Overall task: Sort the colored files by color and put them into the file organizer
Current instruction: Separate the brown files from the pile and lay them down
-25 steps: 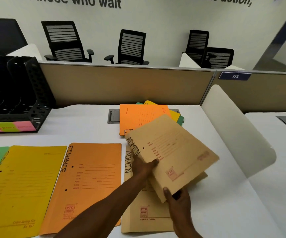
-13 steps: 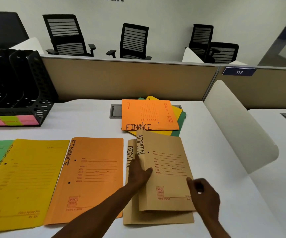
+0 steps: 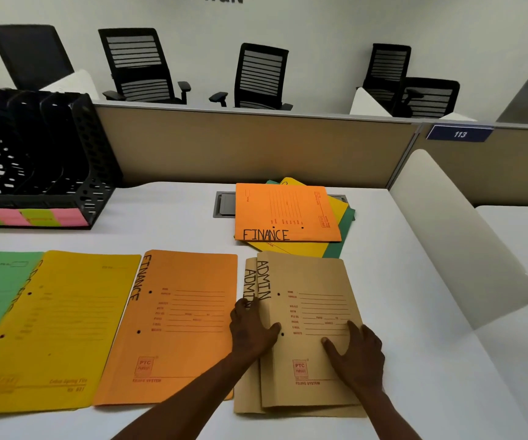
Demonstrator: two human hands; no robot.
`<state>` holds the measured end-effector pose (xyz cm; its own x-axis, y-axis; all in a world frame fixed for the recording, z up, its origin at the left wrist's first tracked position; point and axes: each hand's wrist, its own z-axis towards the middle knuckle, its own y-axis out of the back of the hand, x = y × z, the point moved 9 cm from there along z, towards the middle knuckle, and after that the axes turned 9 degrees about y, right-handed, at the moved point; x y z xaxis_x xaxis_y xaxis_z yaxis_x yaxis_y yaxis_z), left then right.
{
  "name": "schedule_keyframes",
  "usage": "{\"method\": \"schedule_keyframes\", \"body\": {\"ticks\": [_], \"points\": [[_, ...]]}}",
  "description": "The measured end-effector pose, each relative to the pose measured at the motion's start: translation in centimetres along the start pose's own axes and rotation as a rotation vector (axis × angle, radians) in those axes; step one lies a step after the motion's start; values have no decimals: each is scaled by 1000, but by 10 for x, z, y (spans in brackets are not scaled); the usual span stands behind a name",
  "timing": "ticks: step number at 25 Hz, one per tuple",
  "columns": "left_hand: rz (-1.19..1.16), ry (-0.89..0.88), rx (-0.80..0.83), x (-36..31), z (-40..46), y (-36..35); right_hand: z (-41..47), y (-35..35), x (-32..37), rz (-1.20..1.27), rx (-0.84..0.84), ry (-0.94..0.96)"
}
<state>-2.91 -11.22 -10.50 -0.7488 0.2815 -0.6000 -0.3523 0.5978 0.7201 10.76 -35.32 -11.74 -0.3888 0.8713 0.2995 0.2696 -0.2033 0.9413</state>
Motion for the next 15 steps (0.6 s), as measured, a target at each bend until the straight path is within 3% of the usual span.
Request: {"method": "schedule_keyframes", "body": {"ticks": [11, 15], "points": [[-75, -58, -25, 4, 6, 7, -4, 2, 11, 62, -44, -3], [-27, -91, -34, -6, 19, 15, 26, 19, 39, 145, -117, 106]]}}
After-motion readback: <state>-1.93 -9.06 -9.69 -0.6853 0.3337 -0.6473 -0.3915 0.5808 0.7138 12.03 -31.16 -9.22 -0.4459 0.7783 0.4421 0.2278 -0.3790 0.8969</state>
